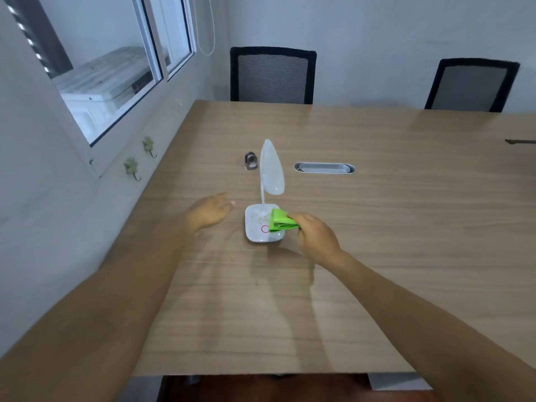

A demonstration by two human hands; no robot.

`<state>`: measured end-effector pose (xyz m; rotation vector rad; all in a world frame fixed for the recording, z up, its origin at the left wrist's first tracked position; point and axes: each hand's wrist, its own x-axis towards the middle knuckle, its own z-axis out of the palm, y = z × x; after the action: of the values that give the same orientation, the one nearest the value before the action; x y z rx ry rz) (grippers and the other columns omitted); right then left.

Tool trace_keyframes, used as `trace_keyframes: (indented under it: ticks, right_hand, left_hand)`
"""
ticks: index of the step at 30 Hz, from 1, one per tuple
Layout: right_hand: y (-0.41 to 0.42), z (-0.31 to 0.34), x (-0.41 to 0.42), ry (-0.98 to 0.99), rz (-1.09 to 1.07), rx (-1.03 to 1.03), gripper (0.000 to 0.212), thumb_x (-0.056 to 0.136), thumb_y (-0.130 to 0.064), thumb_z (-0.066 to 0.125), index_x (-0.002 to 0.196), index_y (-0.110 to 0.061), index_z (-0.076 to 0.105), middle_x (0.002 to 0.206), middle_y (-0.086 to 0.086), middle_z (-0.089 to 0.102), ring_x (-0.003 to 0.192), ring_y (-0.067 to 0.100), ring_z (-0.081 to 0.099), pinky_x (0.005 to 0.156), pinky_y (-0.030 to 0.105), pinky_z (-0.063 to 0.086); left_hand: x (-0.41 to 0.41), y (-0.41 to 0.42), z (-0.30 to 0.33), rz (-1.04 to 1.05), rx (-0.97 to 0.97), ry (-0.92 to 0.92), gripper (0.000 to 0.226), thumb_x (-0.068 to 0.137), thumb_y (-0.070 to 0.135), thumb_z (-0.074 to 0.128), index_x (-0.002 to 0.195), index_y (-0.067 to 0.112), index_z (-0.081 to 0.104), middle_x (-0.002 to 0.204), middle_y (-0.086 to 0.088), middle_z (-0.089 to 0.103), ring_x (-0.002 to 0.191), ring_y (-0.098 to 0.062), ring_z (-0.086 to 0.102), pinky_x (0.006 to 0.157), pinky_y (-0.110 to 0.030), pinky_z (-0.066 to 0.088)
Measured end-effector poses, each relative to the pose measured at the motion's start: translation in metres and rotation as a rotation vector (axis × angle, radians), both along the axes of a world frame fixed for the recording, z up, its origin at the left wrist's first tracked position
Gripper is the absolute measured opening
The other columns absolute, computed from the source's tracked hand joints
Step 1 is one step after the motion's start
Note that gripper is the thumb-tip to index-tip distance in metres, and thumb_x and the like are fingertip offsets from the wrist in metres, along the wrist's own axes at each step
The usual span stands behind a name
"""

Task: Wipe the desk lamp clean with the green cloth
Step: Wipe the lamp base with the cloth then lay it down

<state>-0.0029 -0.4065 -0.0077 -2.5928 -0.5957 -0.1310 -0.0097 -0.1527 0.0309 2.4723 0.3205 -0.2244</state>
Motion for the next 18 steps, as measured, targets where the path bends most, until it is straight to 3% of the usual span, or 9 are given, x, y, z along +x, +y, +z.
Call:
trace_keyframes:
  ticks: [4,7,11,15,18]
  right_hand:
    - [0.026,-0.007,0.009,0.006,0.076,-0.037,0.050,0.079,0.002,0.052,0.125,-0.016,0.058,0.133,0.008,0.059,0.118,0.030,0.058,0.092,0.040,0.052]
    - [0.042,-0.010,0.019,-0.010,0.077,-0.080,0.050,0.082,0.001,0.051,0.129,-0.014,0.056,0.140,0.009,0.054,0.122,0.029,0.054,0.096,0.037,0.047]
    - [0.053,-0.016,0.032,0.018,0.093,-0.186,0.052,0.081,-0.001,0.053,0.131,-0.014,0.052,0.142,0.010,0.050,0.125,0.030,0.051,0.099,0.037,0.045]
    - [0.051,-0.030,0.027,0.004,0.129,-0.185,0.047,0.080,0.002,0.052,0.125,-0.008,0.058,0.134,0.018,0.057,0.119,0.036,0.056,0.098,0.042,0.049]
    - [0.044,-0.041,0.011,-0.104,0.177,-0.148,0.046,0.069,0.002,0.047,0.110,-0.003,0.068,0.114,0.023,0.069,0.099,0.040,0.067,0.082,0.044,0.058]
  left_hand:
    - [-0.031,0.035,-0.074,0.020,0.269,0.148,0.065,0.094,0.051,0.028,0.151,0.025,0.013,0.162,-0.006,0.012,0.149,-0.026,0.011,0.120,-0.038,0.011]
    - [-0.064,0.048,-0.105,0.081,0.389,0.140,0.063,0.092,0.054,0.021,0.150,0.032,0.011,0.162,0.001,0.008,0.149,-0.025,0.006,0.120,-0.048,0.007]
    - [-0.088,0.056,-0.129,0.082,0.470,0.122,0.061,0.093,0.052,0.017,0.150,0.034,0.011,0.162,0.003,0.007,0.149,-0.024,0.004,0.119,-0.051,0.006]
    - [-0.093,0.055,-0.140,0.104,0.475,0.075,0.059,0.093,0.051,0.017,0.150,0.034,0.012,0.162,0.003,0.007,0.149,-0.023,0.005,0.119,-0.050,0.006]
    - [-0.095,0.053,-0.143,0.116,0.490,0.016,0.058,0.094,0.049,0.019,0.150,0.033,0.015,0.162,0.002,0.012,0.149,-0.024,0.007,0.118,-0.051,0.007]
